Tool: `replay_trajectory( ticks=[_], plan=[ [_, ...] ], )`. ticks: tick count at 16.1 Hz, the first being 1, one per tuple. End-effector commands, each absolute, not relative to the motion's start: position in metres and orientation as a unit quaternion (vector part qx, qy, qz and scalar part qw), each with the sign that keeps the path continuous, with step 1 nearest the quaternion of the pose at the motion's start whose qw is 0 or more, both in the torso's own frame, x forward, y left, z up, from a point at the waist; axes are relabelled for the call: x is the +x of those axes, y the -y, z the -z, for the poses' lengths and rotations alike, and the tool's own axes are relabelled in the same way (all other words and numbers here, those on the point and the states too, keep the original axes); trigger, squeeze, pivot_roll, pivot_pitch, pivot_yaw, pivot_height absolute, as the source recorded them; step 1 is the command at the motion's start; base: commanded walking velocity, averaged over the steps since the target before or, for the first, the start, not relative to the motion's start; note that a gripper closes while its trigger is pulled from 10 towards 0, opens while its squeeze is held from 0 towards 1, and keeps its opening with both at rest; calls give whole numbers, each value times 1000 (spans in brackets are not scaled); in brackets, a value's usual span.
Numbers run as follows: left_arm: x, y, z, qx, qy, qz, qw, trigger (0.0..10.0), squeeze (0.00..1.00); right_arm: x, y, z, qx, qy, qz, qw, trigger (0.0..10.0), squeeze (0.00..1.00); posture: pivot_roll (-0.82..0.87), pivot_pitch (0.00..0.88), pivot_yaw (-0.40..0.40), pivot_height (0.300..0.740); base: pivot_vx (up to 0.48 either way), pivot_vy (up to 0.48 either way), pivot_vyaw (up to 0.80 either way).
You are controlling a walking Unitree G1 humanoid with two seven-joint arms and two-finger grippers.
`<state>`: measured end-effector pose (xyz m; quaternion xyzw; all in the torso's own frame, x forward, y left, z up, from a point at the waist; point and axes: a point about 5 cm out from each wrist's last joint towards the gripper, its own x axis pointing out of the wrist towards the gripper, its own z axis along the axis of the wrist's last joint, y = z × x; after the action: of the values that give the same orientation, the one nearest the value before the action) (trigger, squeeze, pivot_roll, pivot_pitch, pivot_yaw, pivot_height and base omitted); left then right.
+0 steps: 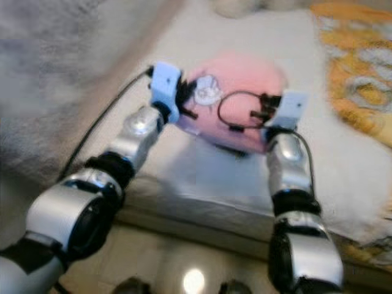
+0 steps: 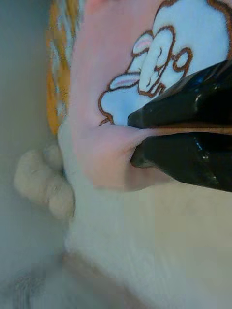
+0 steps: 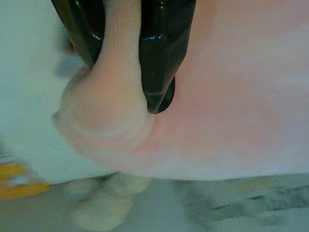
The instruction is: Clean up the room
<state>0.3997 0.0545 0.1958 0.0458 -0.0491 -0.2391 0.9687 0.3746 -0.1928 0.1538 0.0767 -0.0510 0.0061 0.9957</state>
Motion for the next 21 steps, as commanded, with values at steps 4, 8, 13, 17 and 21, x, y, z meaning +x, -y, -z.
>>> replay_trajectory(
  ticks=[4,8,13,17,21],
  plan=[
    [405,-66,-210,61,76,208,973,10000,0,368,214,-150,69,52,43,995,10000,0,-24,0,58,740,0,240,247],
    [400,-56,-202,84,74,233,966,10000,0,365,211,-146,66,48,42,996,10000,0,-28,0,58,740,360,0,0],
    [401,-59,-200,74,64,220,971,10000,0,363,206,-140,59,38,36,997,10000,0,-29,0,58,740,480,0,0],
    [403,-68,-196,62,52,199,977,10000,0,362,204,-138,53,32,28,998,10000,0,-30,0,54,740,445,80,0],
    [404,-70,-199,68,52,201,976,10000,0,362,205,-138,55,31,32,997,10000,0,-35,0,56,740,450,62,434]
  ],
)
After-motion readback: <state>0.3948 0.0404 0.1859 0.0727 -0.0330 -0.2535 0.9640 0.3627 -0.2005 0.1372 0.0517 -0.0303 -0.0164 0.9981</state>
